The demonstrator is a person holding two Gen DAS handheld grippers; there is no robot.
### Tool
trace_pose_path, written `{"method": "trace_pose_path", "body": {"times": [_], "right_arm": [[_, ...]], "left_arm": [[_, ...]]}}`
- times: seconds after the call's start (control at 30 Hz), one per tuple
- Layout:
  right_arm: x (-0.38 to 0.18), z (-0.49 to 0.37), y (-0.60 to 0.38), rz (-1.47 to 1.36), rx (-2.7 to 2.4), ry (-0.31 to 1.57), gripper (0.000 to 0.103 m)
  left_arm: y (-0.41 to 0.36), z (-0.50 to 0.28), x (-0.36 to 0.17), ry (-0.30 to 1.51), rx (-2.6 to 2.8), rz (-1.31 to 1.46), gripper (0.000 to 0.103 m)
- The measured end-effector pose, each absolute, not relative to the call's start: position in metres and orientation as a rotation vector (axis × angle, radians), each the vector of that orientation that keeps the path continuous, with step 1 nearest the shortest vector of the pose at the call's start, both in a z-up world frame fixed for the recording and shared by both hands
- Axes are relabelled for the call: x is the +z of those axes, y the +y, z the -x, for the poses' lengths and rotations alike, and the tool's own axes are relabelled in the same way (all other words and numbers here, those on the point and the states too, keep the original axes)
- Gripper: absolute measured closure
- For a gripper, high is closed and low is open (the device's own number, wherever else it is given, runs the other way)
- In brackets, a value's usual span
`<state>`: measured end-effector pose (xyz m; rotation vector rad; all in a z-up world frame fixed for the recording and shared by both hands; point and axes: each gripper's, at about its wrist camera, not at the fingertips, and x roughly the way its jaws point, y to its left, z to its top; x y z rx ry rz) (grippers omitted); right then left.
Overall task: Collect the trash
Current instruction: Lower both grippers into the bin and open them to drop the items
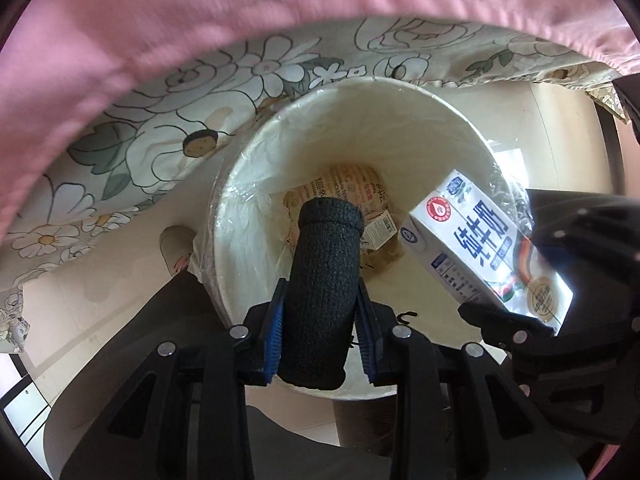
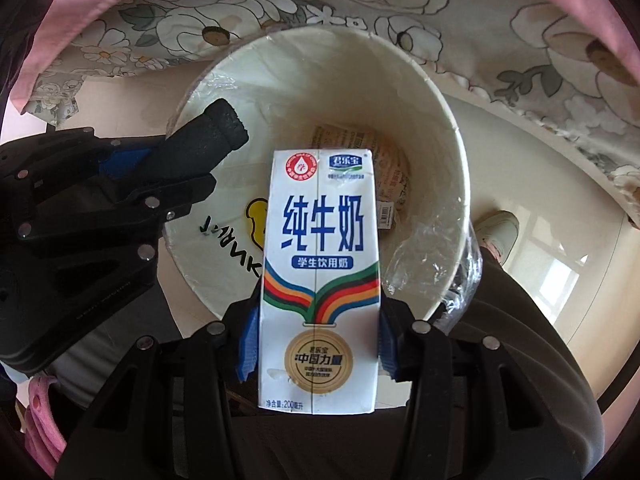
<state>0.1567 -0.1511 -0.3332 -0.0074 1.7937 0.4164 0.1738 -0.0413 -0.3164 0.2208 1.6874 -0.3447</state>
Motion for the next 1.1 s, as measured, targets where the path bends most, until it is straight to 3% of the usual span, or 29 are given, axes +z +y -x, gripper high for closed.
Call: {"method": "trace_pose_path", "body": {"times": [0.83,0.9,0.93,1.1], "right_arm": [[-0.406,-0.161,-0.126,-0.025,0.308,1.876,0.054],[-0.406,-0.161,-0.129,-0.027,0.305,1.879,0.047],[-0.405,-0.162,-0.129,-0.039,0.308,1.875,0.043],[-0.4,-0.162,-0.129,-0.058,0.322,1.873,0.043]], "left_arm": [[-0.051,-0.189,-0.385,1.798,-0.307,-0.064,0.068],[-0.052,-0.19,-0.387,1.806,-0.31,-0.045,0.061],[-0.051,-0.191,-0.387,1.804,-0.307,-0.042,0.052],[-0.052,-0.191,-0.387,1.794,-0.309,-0.054,0.05]]}}
